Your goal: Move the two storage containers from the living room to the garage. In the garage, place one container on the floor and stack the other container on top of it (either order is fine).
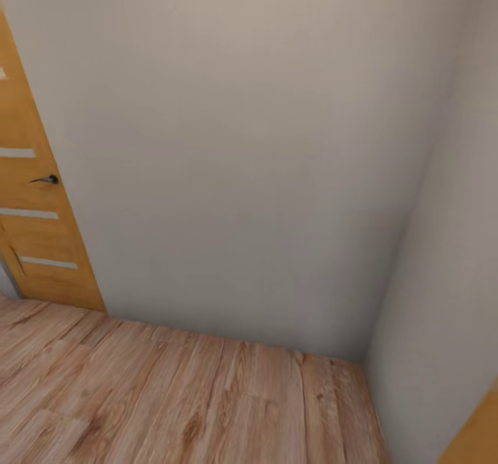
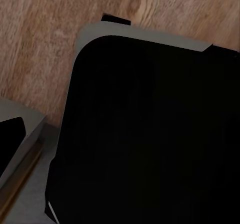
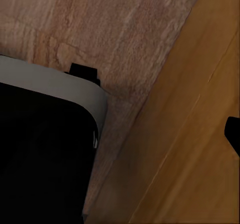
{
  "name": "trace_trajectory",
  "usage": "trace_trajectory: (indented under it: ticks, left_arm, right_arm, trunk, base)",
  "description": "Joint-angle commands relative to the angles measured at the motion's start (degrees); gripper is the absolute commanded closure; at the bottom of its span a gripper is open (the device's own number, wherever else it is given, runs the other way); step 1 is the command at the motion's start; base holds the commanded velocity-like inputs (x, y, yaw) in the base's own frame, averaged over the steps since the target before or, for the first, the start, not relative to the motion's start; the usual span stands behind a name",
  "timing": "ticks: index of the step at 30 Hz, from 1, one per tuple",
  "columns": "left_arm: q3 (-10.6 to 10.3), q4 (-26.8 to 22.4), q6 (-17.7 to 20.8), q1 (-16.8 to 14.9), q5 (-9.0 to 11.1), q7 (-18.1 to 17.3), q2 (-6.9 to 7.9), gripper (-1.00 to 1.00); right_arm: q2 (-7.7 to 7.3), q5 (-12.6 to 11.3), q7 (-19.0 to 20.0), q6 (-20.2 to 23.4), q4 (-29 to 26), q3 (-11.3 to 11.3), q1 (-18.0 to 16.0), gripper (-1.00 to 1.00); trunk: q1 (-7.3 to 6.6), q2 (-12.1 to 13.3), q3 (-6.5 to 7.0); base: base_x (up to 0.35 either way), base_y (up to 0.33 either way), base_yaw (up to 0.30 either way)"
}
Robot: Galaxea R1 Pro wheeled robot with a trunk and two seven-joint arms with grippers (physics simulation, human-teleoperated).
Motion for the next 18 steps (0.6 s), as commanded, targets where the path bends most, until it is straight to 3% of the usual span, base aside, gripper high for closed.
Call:
trace_trajectory:
  ticks: [1,13,18]
  left_arm:
    - [-0.01,-0.01,-0.12,-0.01,0.25,0.00,0.00,-1.00]
    - [0.00,-0.01,-0.12,-0.01,0.25,0.00,0.00,-1.00]
    - [-0.01,0.00,-0.12,-0.01,0.25,0.00,0.00,-1.00]
  right_arm:
    - [0.02,0.56,-0.25,-0.27,0.19,0.08,-0.07,-1.00]
    - [0.04,0.56,-0.26,-0.31,0.18,0.09,-0.07,-1.00]
    - [0.04,0.56,-0.26,-0.32,0.18,0.08,-0.05,-1.00]
  trunk:
    - [0.02,-0.03,-0.05]
    - [0.02,-0.03,-0.05]
    - [0.02,-0.03,-0.05]
  base:
    - [0.178,0.000,0.268]
    - [0.017,0.000,0.268]
    - [0.233,0.000,0.268]
